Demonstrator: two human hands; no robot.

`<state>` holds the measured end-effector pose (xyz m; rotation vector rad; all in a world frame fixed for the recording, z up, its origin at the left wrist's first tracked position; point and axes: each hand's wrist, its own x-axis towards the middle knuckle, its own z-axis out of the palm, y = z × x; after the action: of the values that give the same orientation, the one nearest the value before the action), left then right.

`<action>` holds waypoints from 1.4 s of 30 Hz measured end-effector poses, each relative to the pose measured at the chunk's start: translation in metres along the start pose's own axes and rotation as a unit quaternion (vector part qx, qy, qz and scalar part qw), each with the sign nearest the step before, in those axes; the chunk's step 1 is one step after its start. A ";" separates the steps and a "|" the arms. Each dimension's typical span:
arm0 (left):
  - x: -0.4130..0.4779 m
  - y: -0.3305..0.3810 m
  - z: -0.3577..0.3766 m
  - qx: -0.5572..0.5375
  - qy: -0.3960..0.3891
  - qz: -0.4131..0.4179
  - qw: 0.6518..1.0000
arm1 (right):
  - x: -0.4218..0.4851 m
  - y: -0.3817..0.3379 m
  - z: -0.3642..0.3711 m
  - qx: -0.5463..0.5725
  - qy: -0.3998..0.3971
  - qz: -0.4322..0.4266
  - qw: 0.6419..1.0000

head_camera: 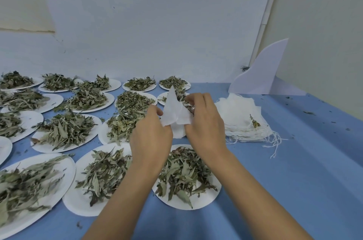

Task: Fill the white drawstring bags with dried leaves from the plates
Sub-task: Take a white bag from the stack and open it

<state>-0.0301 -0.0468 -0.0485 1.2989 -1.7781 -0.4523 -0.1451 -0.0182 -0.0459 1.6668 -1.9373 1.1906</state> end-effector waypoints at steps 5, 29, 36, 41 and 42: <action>0.007 -0.005 0.000 -0.039 -0.019 -0.051 0.998 | -0.002 0.000 0.001 0.147 -0.026 -0.042 0.988; 0.011 -0.003 -0.014 -0.072 -0.220 0.180 0.956 | 0.002 0.001 -0.008 0.201 -0.153 0.041 0.967; 0.018 -0.025 0.002 0.060 -0.078 0.297 0.950 | 0.008 0.001 -0.012 0.137 -0.207 -0.017 0.969; 0.019 -0.028 0.001 0.085 -0.024 0.324 0.942 | 0.009 0.002 -0.013 0.156 -0.161 0.038 0.974; 0.018 -0.028 0.001 0.082 -0.030 0.324 0.942 | 0.009 0.002 -0.014 0.179 -0.151 0.061 0.970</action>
<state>-0.0162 -0.0745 -0.0617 0.7314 -2.1950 0.0309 -0.1532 -0.0138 -0.0322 2.0378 -2.1264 1.4791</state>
